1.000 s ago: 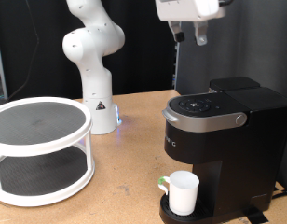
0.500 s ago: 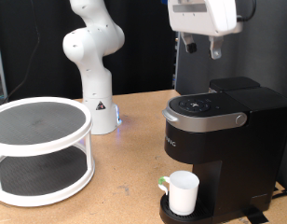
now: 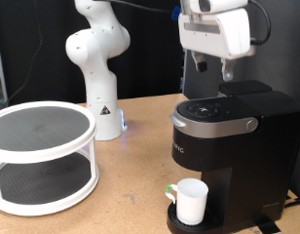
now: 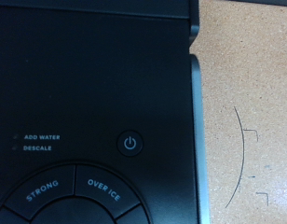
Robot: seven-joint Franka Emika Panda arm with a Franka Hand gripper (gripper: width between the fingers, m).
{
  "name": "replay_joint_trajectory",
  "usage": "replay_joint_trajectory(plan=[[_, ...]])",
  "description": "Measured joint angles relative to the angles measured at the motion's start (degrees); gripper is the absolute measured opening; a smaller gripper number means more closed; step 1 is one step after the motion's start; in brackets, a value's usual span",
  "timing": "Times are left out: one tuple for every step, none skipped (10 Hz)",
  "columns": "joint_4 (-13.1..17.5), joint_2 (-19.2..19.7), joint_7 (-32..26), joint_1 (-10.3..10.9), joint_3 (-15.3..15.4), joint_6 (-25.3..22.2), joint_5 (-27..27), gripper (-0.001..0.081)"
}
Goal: Make a cup of coffee with the keurig machine
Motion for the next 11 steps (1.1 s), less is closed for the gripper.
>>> replay_joint_trajectory(plan=[[-0.8, 0.3, -0.1, 0.0, 0.0, 1.1, 0.0, 0.0802], [-1.7, 0.4, -0.2, 0.0, 0.0, 2.7, -0.1, 0.0802], [-2.9, 0.4, -0.2, 0.0, 0.0, 4.4, -0.2, 0.0802], [-4.1, 0.4, -0.2, 0.0, 0.0, 6.1, -0.3, 0.0657], [-5.3, 0.4, -0.2, 0.0, 0.0, 7.8, -0.4, 0.0657], [-6.5, 0.4, -0.2, 0.0, 0.0, 10.1, -0.4, 0.0506], [-7.9, 0.4, -0.1, 0.0, 0.0, 12.9, -0.4, 0.0506], [-9.3, 0.4, 0.2, 0.0, 0.0, 15.8, -0.4, 0.0336], [-10.6, 0.4, 0.6, 0.0, 0.0, 18.6, -0.5, 0.0198], [-11.7, 0.3, 0.7, 0.0, 0.0, 20.8, -0.5, 0.0073], [-12.6, 0.3, 0.8, 0.0, 0.0, 22.4, -0.5, 0.0073]])
